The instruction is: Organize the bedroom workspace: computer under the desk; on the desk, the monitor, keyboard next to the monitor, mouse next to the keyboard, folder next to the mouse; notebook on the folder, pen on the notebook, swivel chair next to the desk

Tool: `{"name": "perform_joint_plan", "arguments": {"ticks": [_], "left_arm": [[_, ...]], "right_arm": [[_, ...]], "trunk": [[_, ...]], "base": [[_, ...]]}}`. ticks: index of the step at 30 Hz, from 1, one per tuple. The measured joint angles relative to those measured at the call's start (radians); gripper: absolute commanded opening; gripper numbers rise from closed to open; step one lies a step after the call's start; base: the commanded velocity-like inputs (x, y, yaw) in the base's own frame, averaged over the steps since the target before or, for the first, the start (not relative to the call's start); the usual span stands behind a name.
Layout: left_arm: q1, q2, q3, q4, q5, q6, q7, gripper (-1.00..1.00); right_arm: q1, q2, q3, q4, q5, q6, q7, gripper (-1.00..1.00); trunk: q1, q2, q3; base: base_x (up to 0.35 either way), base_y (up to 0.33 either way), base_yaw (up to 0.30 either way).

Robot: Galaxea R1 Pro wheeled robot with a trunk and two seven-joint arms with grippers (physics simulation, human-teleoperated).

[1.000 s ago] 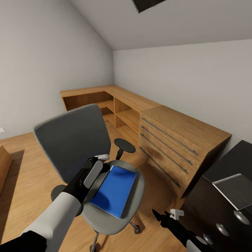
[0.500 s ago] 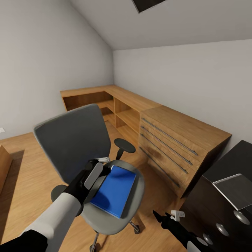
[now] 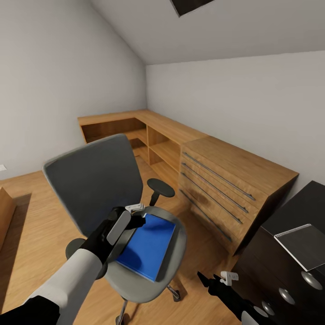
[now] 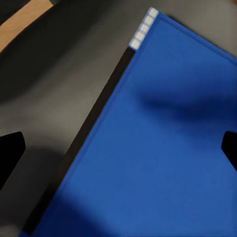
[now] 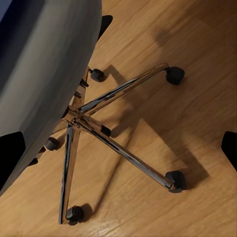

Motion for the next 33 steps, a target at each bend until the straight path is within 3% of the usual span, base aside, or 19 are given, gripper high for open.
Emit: {"name": "perform_joint_plan", "arguments": {"ticks": [8, 24, 33], "left_arm": [[0.0, 0.006, 0.002, 0.005, -0.004, 0.001, -0.003, 1.0], [0.0, 0.047, 0.002, 0.009, 0.002, 0.002, -0.012, 1.0], [0.0, 0.066, 0.002, 0.021, 0.003, 0.002, -0.084, 1.0]], "right_arm": [[0.0, 0.0, 0.0, 0.0, 0.0, 0.0, 0.0, 1.0], [0.0, 0.0, 0.0, 0.0, 0.0, 0.0, 0.0, 1.0], [0.0, 0.0, 0.0, 0.002, 0.0, -0.01, 0.0, 1.0]], "trunk": [[0.0, 0.0, 0.0], [0.0, 0.0, 0.0], [0.0, 0.0, 0.0]], "base": [[0.0, 0.0, 0.0], [0.0, 0.0, 0.0], [0.0, 0.0, 0.0]]}}
